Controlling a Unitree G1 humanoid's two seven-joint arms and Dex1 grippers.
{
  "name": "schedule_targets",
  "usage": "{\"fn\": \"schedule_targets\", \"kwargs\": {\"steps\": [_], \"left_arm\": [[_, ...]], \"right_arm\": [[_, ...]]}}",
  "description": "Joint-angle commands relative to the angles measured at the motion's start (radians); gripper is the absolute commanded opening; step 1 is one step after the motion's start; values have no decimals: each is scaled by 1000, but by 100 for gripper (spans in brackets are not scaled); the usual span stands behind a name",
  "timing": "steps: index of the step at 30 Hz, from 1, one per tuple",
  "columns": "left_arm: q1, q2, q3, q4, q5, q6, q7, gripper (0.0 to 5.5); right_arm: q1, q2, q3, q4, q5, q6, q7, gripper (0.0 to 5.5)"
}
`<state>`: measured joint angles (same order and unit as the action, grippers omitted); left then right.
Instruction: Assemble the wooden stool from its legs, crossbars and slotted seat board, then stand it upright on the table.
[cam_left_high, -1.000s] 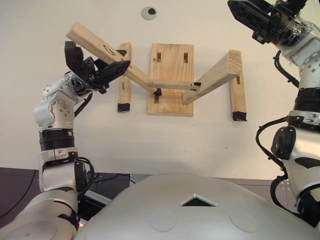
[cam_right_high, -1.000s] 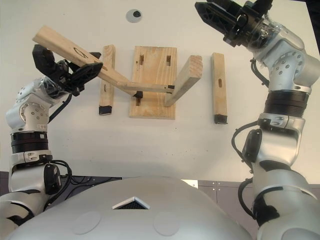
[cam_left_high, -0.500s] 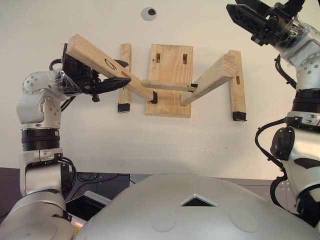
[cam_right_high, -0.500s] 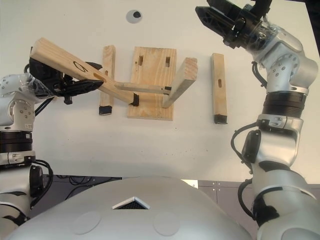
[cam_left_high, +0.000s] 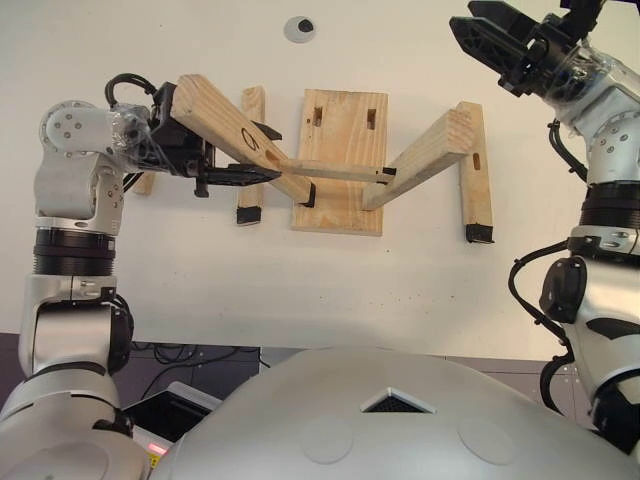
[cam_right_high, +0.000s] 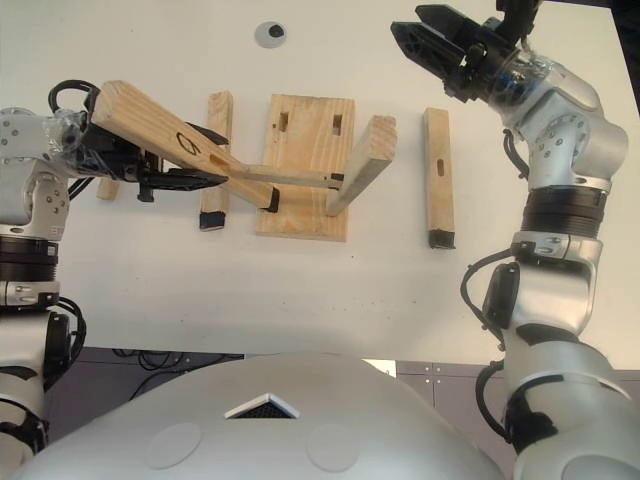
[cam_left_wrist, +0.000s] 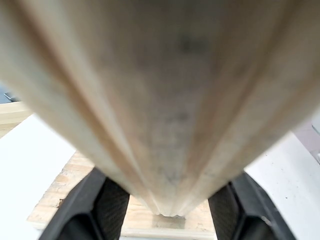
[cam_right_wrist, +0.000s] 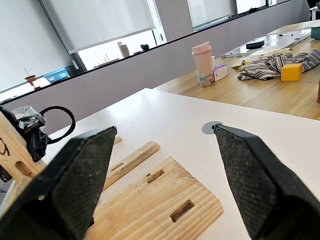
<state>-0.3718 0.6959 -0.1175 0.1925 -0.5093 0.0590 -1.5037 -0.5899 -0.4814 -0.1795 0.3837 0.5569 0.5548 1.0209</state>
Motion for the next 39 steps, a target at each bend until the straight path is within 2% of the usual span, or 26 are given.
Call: {"fn": "schedule_targets", "kwargs": {"steps": [1, 12, 20, 23, 26, 30, 34, 37, 38, 39], "left_arm": [[25, 21, -74, 21, 118, 21, 3, 202], [-33, 21, -138, 22, 180, -5, 18, 202], [-36, 74, -262, -31, 322, -2, 45, 201], [22, 57, -320, 39, 316, 39, 27, 201], [115, -8, -364, 204, 305, 64, 52, 201], [168, -59, -367, 356, 293, 46, 89, 201], [178, -67, -374, 270, 251, 50, 104, 201], [143, -90, -288, 166, 169, 99, 208, 201], [120, -101, -233, 125, 115, 146, 269, 238], [98, -106, -188, 89, 67, 184, 309, 252]], "right_arm": [[21, 6, 4, -14, -7, -7, -12, 359], [42, 1, 11, -8, -23, -21, -20, 359], [68, -2, 15, -24, -32, -27, -27, 359], [67, 4, 24, -19, -35, -31, -29, 359], [57, 12, 40, -15, -36, -23, -26, 359], [57, 8, 55, -17, -34, -9, -17, 359], [55, 7, 57, -31, -28, -1, -24, 359], [62, -3, 18, -72, -3, 3, -50, 359], [63, -12, -1, -84, 6, 5, -58, 359], [68, -22, -18, -100, 14, 8, -65, 359]]}}
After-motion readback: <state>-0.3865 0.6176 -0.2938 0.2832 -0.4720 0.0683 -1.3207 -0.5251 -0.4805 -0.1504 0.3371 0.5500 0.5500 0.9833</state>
